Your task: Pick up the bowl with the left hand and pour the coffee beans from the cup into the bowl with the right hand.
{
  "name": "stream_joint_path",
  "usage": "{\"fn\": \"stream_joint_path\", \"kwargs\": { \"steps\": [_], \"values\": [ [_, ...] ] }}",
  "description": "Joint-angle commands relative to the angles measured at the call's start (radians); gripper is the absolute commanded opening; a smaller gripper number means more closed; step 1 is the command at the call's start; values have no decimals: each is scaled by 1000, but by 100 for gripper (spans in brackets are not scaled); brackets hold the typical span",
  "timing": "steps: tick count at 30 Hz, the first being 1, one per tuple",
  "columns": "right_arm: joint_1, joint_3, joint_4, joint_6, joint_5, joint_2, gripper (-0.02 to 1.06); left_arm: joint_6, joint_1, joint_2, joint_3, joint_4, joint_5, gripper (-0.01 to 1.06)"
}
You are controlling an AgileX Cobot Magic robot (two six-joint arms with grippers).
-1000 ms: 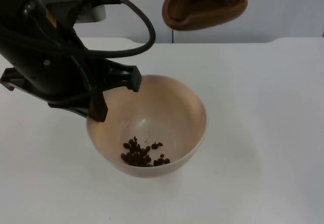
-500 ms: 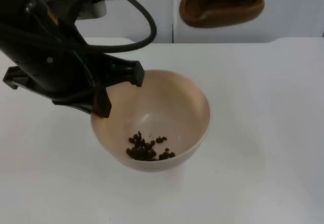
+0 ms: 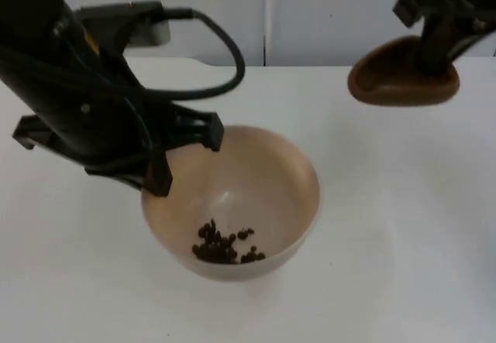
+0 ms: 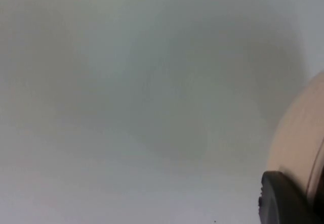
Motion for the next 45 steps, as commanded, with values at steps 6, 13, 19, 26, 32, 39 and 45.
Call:
{"fn": "stream_joint_path", "kwargs": {
  "steps": [6, 13, 19, 26, 32, 39, 45],
  "values": [
    [-46, 133, 6, 67, -183, -7, 0, 1, -5, 95, 2, -13, -49, 0],
    [-46, 186, 6, 89, -242, 70, 0, 1, -5, 153, 2, -20, -71, 0],
    [-46, 186, 6, 103, -305, 150, 0, 1, -5, 176, 2, -22, -88, 0],
    [-46, 186, -3, 103, -357, 203, 0, 3, -5, 191, 2, -17, -114, 0],
    [-46, 186, -9, 103, -388, 264, 0, 3, -5, 216, 2, -15, -120, 0],
    [-46, 197, -24, 103, -399, 309, 0, 3, -5, 242, 2, 3, -118, 0],
    [-46, 270, -24, 117, -443, 309, 0, 3, -5, 242, 2, 10, -118, 0]
  ]
}}
